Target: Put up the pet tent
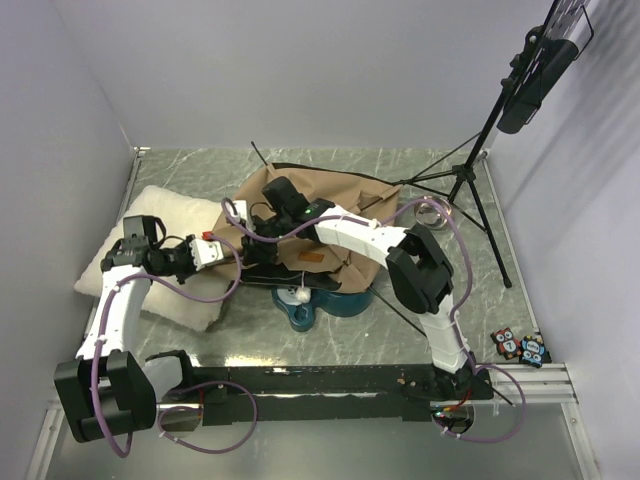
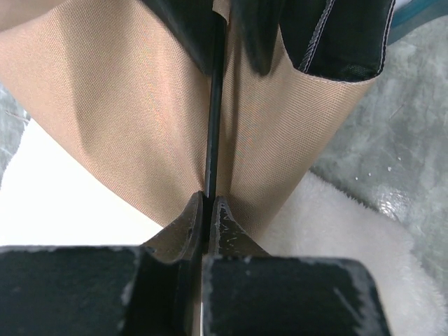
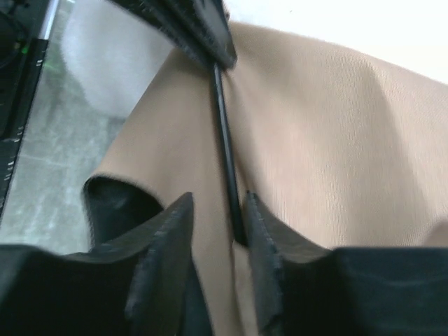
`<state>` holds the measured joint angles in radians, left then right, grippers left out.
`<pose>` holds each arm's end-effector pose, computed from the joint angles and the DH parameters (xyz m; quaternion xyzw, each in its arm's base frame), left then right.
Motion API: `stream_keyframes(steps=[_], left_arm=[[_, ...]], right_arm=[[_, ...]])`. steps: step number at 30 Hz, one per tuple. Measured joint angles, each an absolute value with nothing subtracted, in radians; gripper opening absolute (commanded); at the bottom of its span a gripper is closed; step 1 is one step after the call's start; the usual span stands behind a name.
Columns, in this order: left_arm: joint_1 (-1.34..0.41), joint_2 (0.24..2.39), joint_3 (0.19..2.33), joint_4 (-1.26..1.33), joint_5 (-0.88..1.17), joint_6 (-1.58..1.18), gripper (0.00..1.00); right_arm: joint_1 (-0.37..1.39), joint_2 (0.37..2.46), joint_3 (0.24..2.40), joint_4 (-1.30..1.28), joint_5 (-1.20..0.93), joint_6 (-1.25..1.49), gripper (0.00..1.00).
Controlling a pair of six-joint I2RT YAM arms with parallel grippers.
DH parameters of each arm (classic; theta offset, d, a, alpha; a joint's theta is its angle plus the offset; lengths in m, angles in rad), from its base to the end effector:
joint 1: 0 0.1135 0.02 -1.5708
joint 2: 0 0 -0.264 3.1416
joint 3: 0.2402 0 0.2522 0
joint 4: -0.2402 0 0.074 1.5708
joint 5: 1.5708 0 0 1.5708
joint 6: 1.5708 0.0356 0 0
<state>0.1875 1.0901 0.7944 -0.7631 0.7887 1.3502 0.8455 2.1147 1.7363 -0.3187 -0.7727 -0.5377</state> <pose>0.1995 0.0121 0.2472 0.5718 0.6930 -0.1046 0.4265 0.3016 0.3777 0.2408 -0.6581 0.5448 0.3975 0.3349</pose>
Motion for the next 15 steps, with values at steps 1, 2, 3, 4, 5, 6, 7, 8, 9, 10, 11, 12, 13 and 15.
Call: stream_keyframes(steps=[1, 2, 3, 4, 5, 6, 7, 8, 9, 10, 11, 12, 13, 15], left_arm=[[0.190, 1.090, 0.794, -0.767, 0.786, 1.350, 0.01], [0.193, 1.090, 0.794, -0.772, 0.784, 1.351, 0.01], [0.196, 1.090, 0.794, -0.776, 0.781, 1.351, 0.01], [0.198, 1.090, 0.795, -0.777, 0.778, 1.353, 0.01], [0.201, 1.090, 0.795, -0.778, 0.768, 1.355, 0.01], [0.205, 1.090, 0.796, -0.780, 0.757, 1.358, 0.01], [0.212, 1.090, 0.797, -0.783, 0.750, 1.360, 0.01], [0.216, 1.090, 0.798, -0.785, 0.740, 1.362, 0.01], [0.220, 1.090, 0.801, -0.788, 0.734, 1.365, 0.01], [0.220, 1.090, 0.803, -0.789, 0.732, 1.367, 0.01], [0.220, 1.090, 0.805, -0.790, 0.729, 1.369, 0.01], [0.220, 1.090, 0.806, -0.791, 0.728, 1.369, 0.01], [0.220, 1.090, 0.807, -0.791, 0.727, 1.371, 0.01], [0.220, 1.090, 0.807, -0.792, 0.726, 1.374, 0.01]], right_arm=[[0.843, 2.105, 1.726, -0.321, -0.775, -0.535, 0.52], [0.839, 2.094, 1.718, -0.325, -0.780, -0.534, 0.56], [0.830, 2.074, 1.703, -0.330, -0.784, -0.530, 0.64], [0.820, 2.055, 1.692, -0.338, -0.787, -0.526, 0.69], [0.809, 2.040, 1.686, -0.349, -0.786, -0.522, 0.73], [0.793, 2.020, 1.679, -0.365, -0.783, -0.522, 0.74], [0.772, 2.000, 1.673, -0.384, -0.782, -0.522, 0.74], [0.748, 1.983, 1.668, -0.395, -0.780, -0.523, 0.74], [0.717, 1.966, 1.666, -0.413, -0.775, -0.533, 0.72], [0.699, 1.957, 1.664, -0.422, -0.773, -0.544, 0.69], [0.675, 1.948, 1.662, -0.438, -0.770, -0.557, 0.65], [0.653, 1.943, 1.658, -0.454, -0.768, -0.576, 0.62], [0.634, 1.940, 1.653, -0.469, -0.766, -0.595, 0.60], [0.605, 1.939, 1.639, -0.504, -0.753, -0.640, 0.56]])
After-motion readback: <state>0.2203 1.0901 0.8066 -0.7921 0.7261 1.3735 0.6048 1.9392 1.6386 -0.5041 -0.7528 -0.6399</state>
